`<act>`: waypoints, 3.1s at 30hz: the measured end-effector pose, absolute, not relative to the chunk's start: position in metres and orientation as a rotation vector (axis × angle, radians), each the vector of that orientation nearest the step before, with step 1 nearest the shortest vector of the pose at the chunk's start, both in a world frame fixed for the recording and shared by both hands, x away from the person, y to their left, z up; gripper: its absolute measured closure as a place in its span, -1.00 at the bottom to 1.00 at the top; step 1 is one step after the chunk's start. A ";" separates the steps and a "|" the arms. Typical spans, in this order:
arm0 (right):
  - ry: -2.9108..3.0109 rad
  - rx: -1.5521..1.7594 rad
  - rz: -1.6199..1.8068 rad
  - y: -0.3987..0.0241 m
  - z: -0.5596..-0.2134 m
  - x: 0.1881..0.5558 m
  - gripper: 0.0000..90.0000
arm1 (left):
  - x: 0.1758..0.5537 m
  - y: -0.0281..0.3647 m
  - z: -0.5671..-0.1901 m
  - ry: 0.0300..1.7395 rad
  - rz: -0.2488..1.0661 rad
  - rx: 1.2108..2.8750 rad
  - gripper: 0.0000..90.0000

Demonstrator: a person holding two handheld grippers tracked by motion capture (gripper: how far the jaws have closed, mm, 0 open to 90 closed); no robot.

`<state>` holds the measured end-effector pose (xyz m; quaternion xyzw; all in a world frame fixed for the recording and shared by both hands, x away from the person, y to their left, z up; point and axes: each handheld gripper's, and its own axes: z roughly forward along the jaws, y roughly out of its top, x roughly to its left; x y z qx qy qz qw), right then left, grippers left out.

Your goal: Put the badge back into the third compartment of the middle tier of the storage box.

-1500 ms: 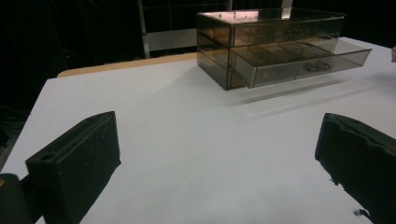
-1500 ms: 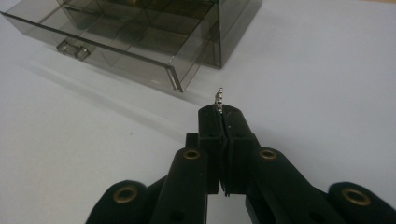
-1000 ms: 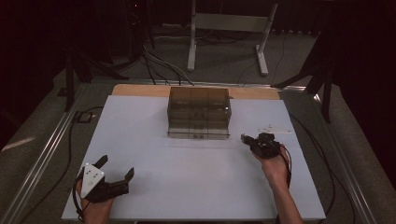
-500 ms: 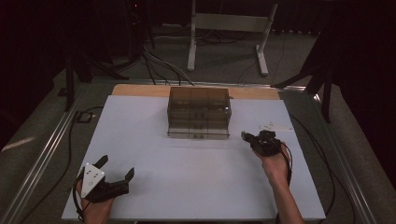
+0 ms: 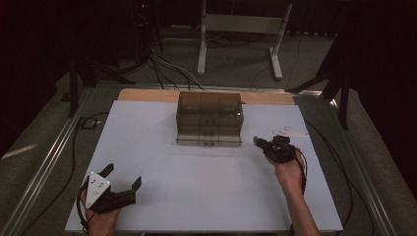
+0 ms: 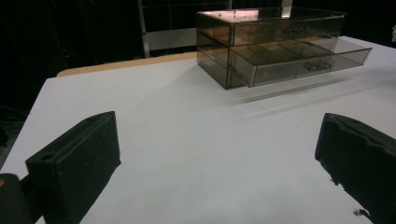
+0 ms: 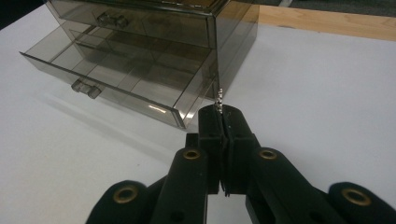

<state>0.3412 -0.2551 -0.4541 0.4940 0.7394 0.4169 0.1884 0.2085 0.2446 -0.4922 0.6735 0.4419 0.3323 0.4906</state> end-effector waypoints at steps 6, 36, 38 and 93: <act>2.072 1.397 1.182 -0.254 -0.451 0.342 0.97 | 0.208 0.244 -0.492 1.073 0.807 1.636 -0.98; 2.041 1.358 1.218 -0.245 -0.431 0.354 0.97 | 0.209 0.244 -0.492 1.073 0.807 1.637 -0.98; 2.042 1.357 1.220 -0.244 -0.431 0.355 0.97 | 0.209 0.244 -0.492 1.074 0.806 1.637 -0.98; 2.090 1.357 1.297 -0.212 -0.437 0.370 0.97 | 0.211 0.246 -0.494 1.083 0.805 1.631 -0.98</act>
